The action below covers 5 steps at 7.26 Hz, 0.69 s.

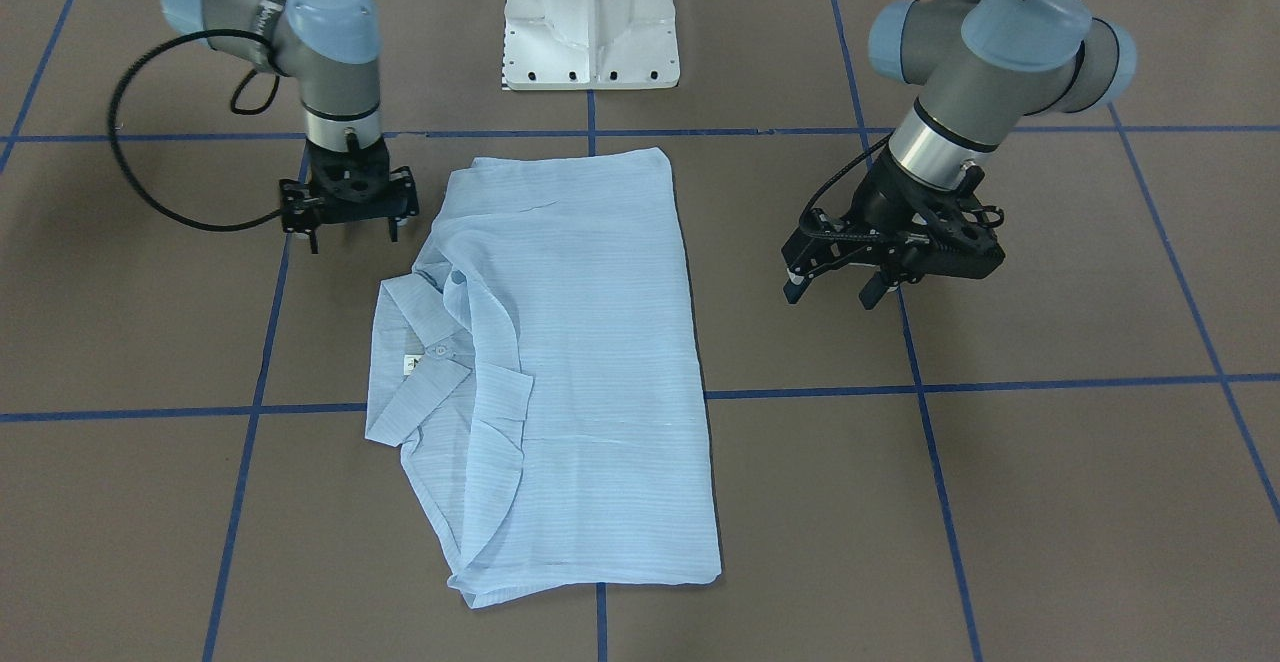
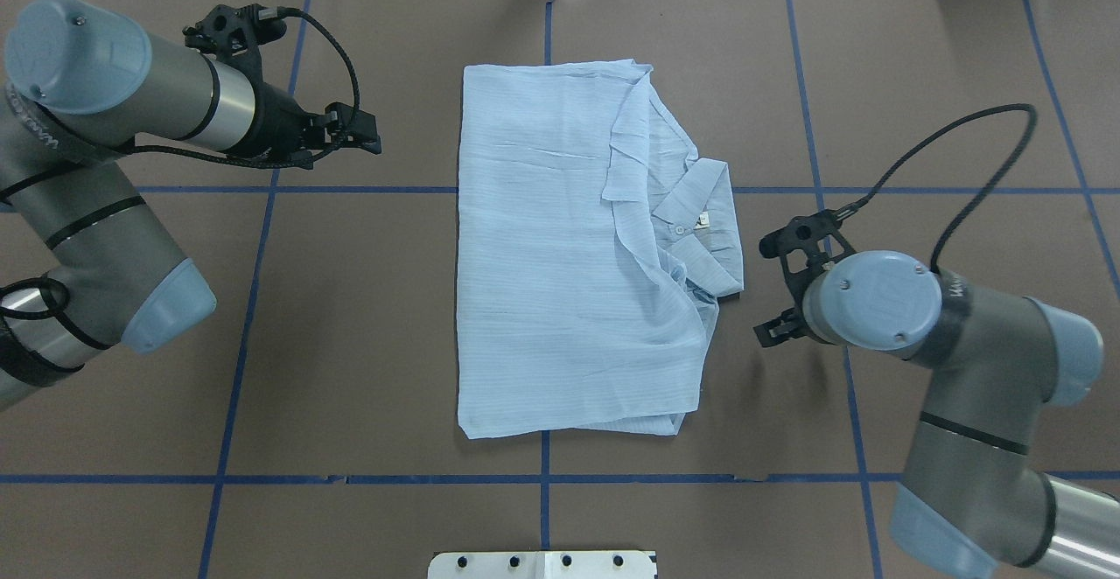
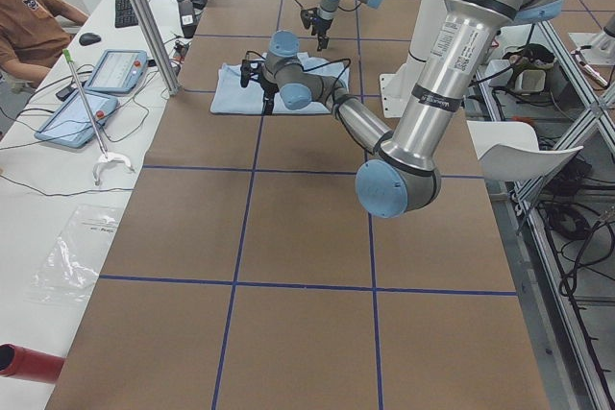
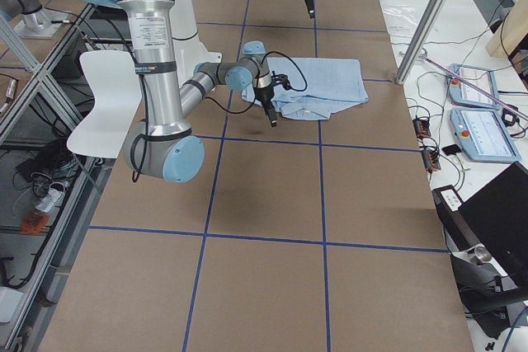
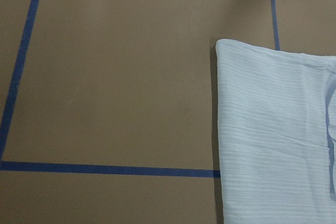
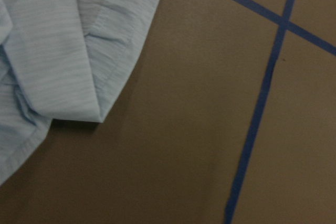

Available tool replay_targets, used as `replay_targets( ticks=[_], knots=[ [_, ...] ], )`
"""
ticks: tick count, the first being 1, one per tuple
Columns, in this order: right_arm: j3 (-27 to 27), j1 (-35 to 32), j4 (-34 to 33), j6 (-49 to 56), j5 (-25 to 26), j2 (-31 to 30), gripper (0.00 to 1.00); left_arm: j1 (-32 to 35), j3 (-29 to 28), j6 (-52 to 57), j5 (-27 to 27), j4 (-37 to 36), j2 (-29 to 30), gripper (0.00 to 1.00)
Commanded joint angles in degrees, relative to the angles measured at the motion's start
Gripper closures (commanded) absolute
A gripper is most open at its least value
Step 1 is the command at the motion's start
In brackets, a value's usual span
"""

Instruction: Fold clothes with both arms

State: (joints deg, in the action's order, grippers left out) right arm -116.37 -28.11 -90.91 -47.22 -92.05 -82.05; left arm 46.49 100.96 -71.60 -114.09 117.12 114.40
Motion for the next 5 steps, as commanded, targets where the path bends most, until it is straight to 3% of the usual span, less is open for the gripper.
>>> replay_targets(
  ticks=[1,2,5],
  knots=[
    [-2.2,-3.4,0.2,2.4,-2.7,-0.2,0.0,-1.2,0.0,-0.6,0.0,0.0,0.6,0.0],
    [2.9,-4.0,-0.3,2.7,-2.4,9.5,0.0,-1.4,-0.3,-0.6,0.1,0.0,0.7,0.0],
    [20.3,-4.2,0.5,2.0,-1.8,28.4,0.0,-1.5,-1.4,-0.1,0.1,0.7,1.0,0.0]
  ],
)
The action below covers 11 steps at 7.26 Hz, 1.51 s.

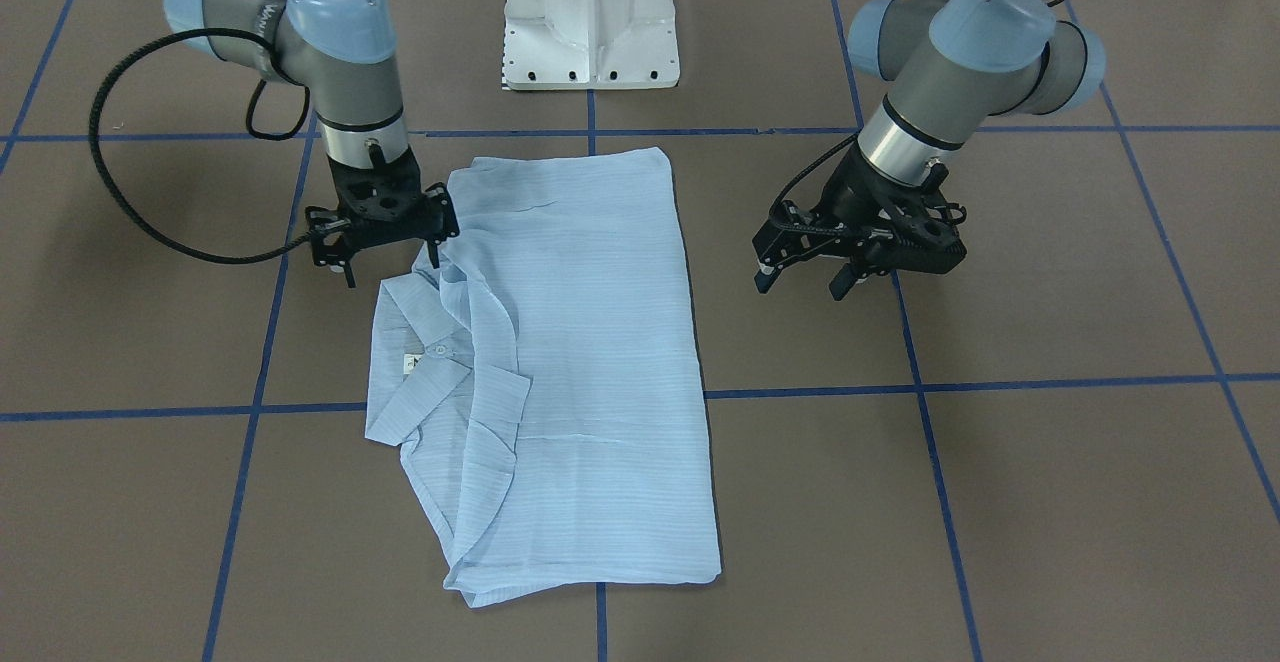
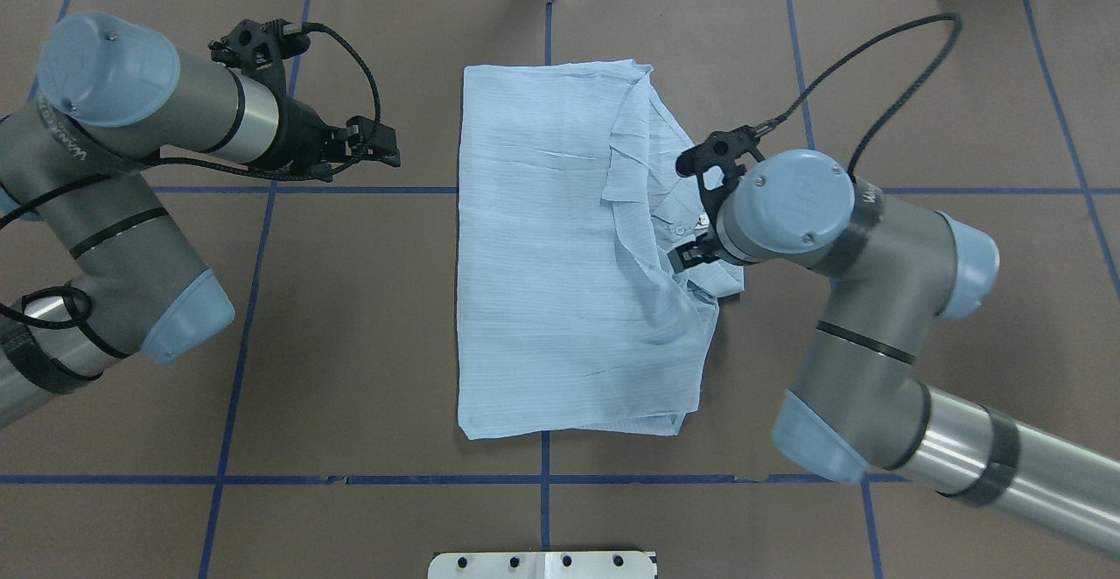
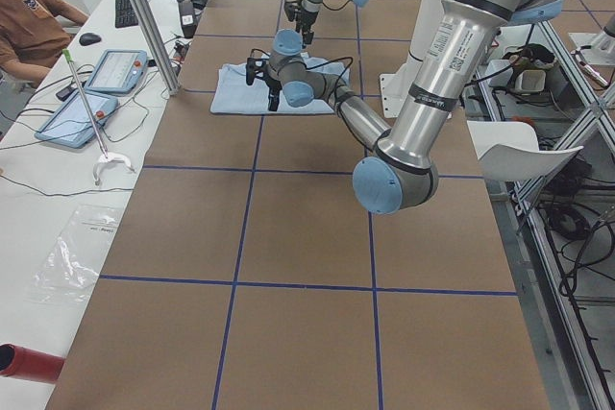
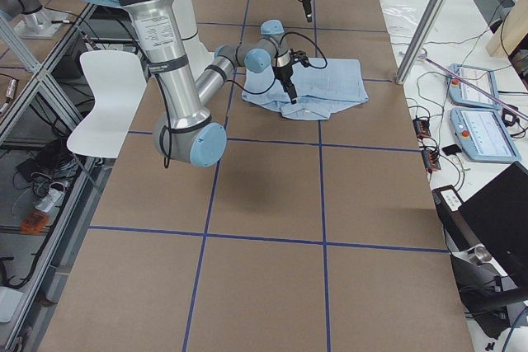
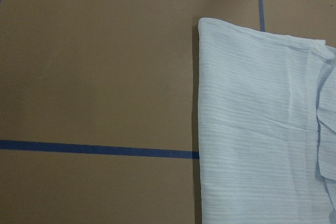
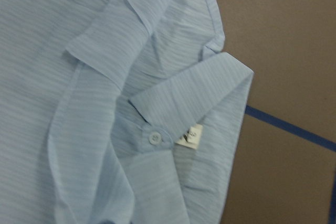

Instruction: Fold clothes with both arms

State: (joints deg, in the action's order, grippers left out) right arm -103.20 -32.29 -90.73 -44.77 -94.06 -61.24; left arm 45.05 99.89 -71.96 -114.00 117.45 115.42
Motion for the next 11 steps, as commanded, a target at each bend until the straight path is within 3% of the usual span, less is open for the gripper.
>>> replay_targets(
  ticks=[1,3,8,11],
  knots=[
    [11.6,-0.1,1.9,-0.5,0.5,10.7,0.0,-0.2,-0.9,0.3,0.0,0.5,0.0,0.0],
    [19.8,0.5,9.4,0.2,1.4,12.6,0.0,-0.2,-1.1,0.4,0.0,0.6,0.0,0.0],
    [19.4,1.4,9.0,2.5,1.3,9.0,0.0,-0.4,-1.8,0.3,0.0,0.6,0.2,0.0],
    [15.3,-4.5,8.8,10.7,-1.0,4.1,0.0,-1.0,-1.8,0.0,0.0,0.6,0.5,0.0]
  ],
)
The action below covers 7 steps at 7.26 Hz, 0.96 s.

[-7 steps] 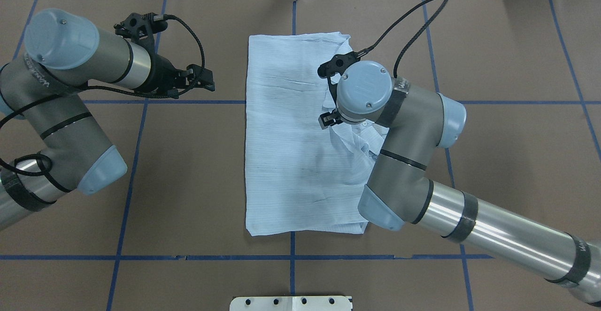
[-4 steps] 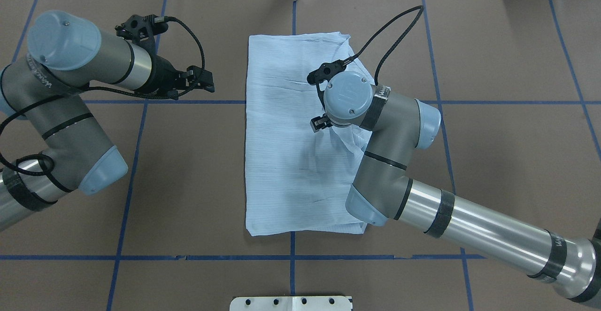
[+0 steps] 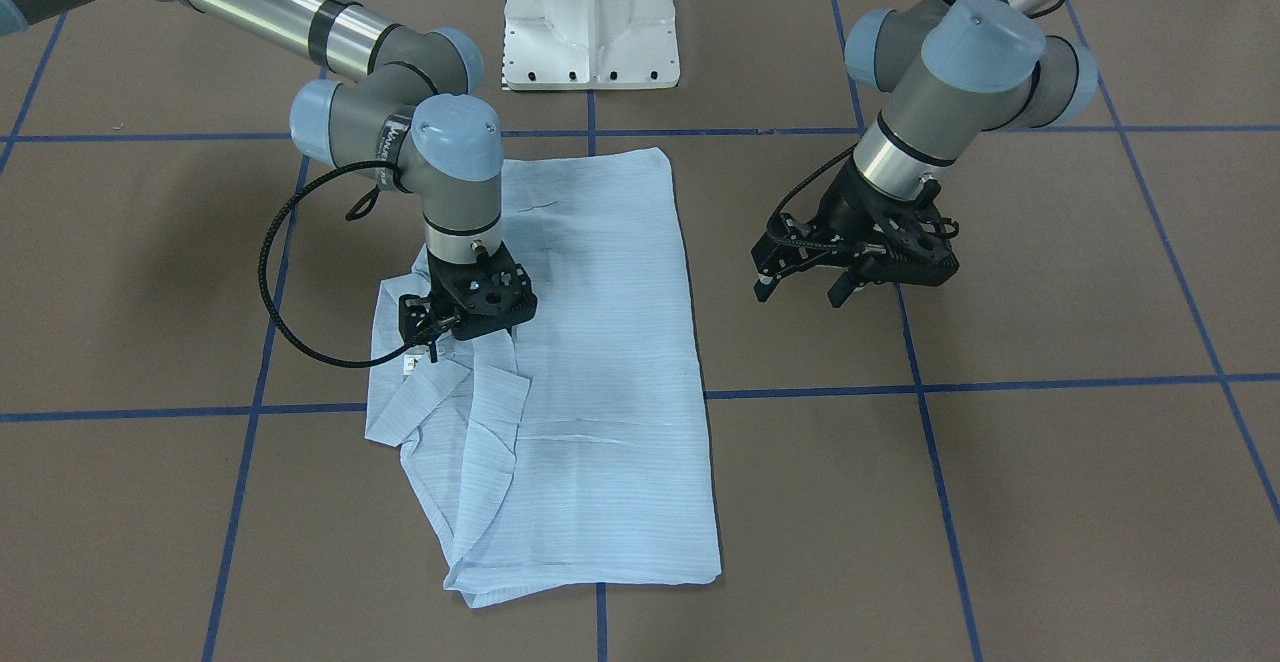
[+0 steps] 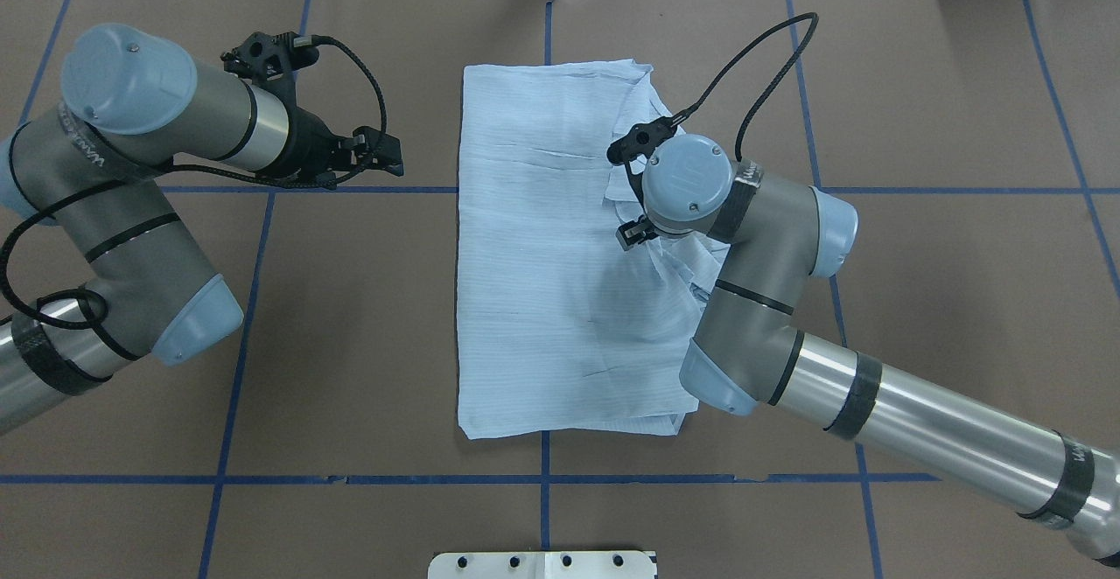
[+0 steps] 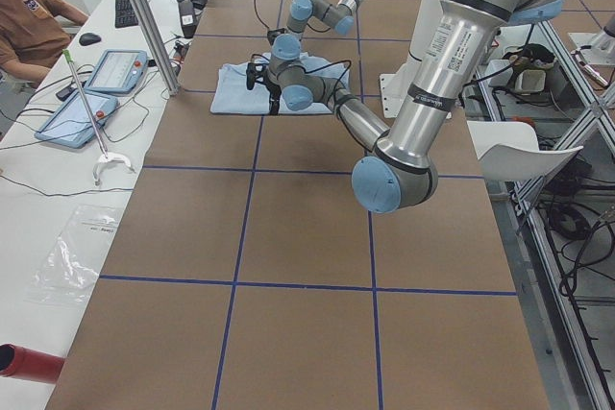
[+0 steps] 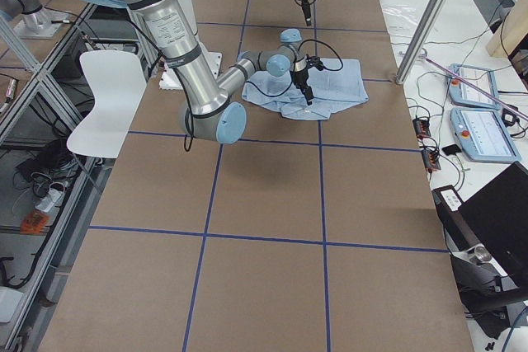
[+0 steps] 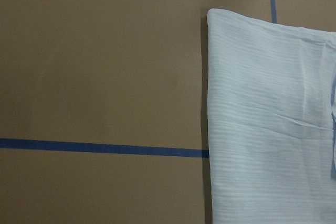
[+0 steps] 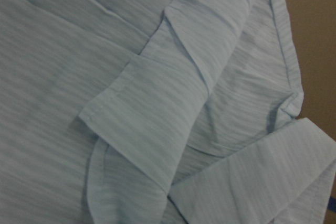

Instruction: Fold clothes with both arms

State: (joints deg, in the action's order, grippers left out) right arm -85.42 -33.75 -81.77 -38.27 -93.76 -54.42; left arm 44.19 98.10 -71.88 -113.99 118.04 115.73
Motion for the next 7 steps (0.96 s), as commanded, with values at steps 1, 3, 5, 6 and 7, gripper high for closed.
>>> replay_targets(
  ticks=[1,3,5,6,7],
  knots=[
    [-4.3,-5.4,0.0,7.2,-3.9,-5.2,0.0,-0.9,0.0,-0.3,0.1,-0.1,0.4,0.0],
    [-7.6,-6.0,0.6,7.4,-4.1,-10.3,0.0,-1.0,0.1,-1.0,0.0,-0.2,1.3,0.0],
    [-11.8,-7.9,0.0,7.0,-8.1,-11.0,0.0,-1.1,0.7,-2.7,-0.3,-0.4,1.8,0.0],
    [-14.0,-7.9,0.1,6.2,-8.9,-12.5,0.0,-3.7,1.4,-7.2,-0.4,-0.4,1.7,0.0],
    [-19.3,-7.9,0.0,4.3,-13.3,-15.8,0.0,-7.4,3.0,-14.4,0.3,-0.5,1.4,0.0]
  ],
)
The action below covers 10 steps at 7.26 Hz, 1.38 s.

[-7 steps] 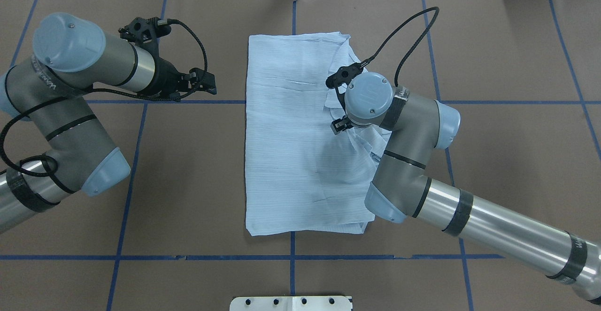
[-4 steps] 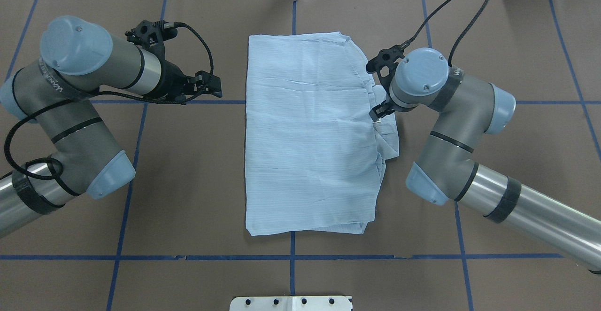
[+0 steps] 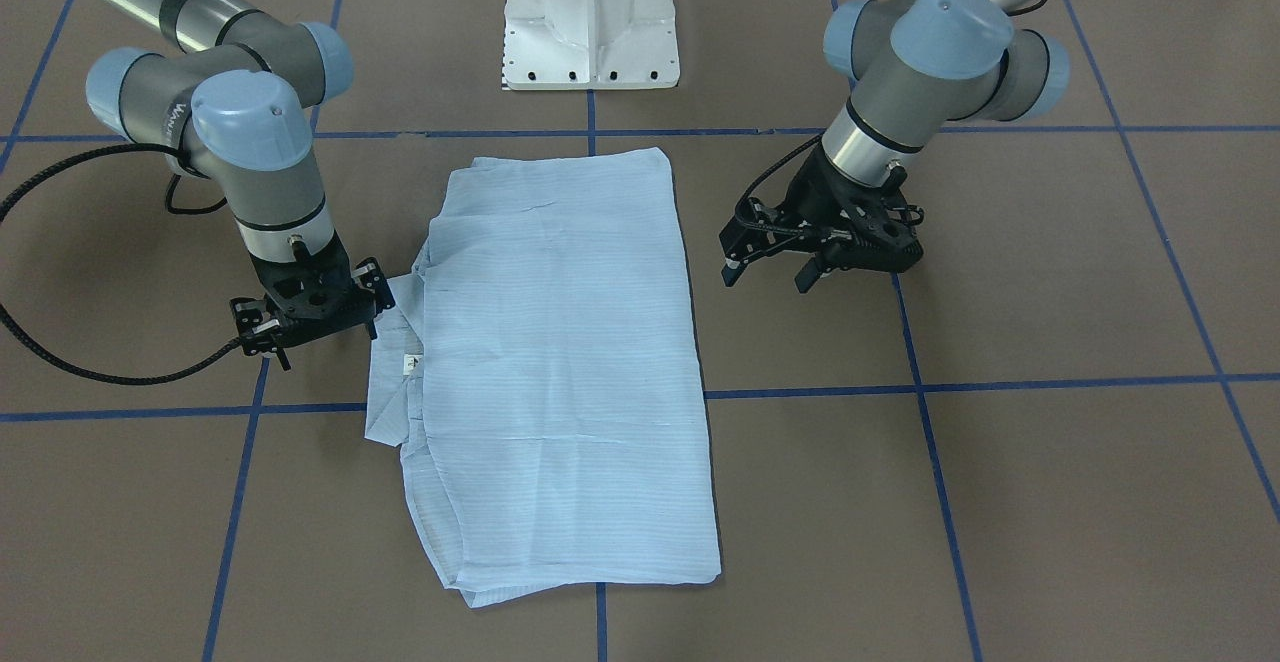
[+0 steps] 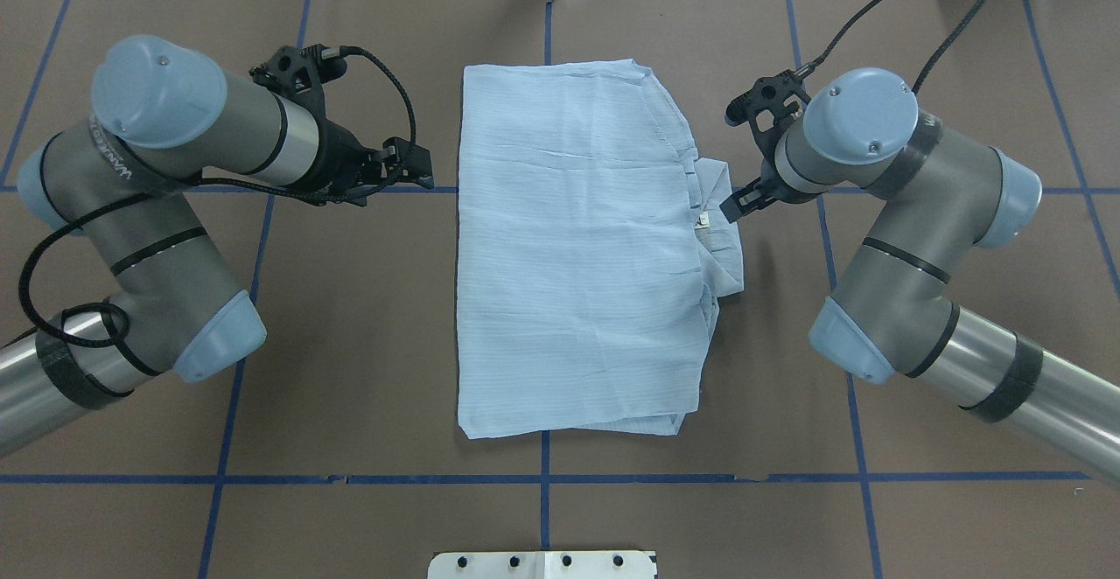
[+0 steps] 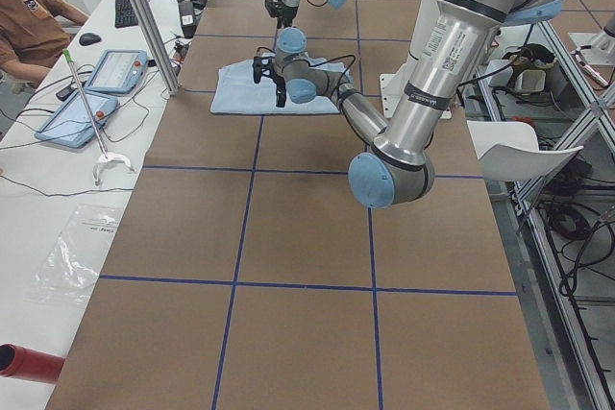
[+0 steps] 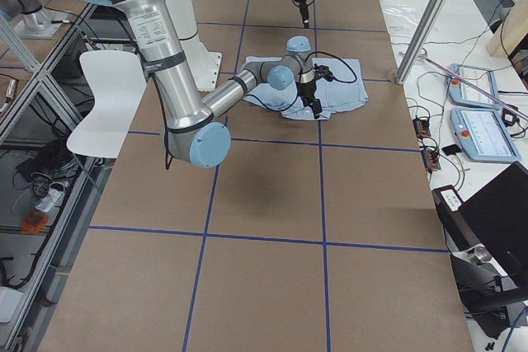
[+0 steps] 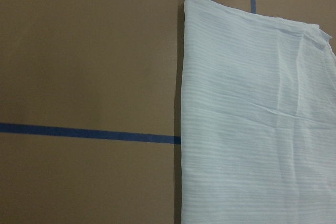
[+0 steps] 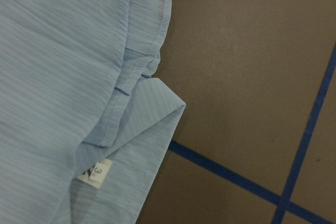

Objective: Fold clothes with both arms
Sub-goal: 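Move the left gripper to the near corner while the right gripper follows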

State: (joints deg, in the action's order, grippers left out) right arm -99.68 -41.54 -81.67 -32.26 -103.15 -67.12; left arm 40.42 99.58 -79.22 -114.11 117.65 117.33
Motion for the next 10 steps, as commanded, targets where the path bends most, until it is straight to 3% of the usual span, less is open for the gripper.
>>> replay_targets(
  ticks=[1,4,10],
  knots=[
    [-10.5,0.0,-0.1,-6.1,-7.1,-6.7,0.0,-6.6,3.9,-11.4,0.6,-1.4,-0.4,0.0],
    [-16.2,2.0,0.2,-18.7,-11.2,-10.8,0.0,-23.1,5.5,-20.2,14.1,-7.5,-0.7,0.06],
    [-17.5,5.0,0.5,-24.3,-10.6,-10.2,0.0,-25.6,4.4,-20.5,15.5,-11.7,-0.8,0.35]
  ],
)
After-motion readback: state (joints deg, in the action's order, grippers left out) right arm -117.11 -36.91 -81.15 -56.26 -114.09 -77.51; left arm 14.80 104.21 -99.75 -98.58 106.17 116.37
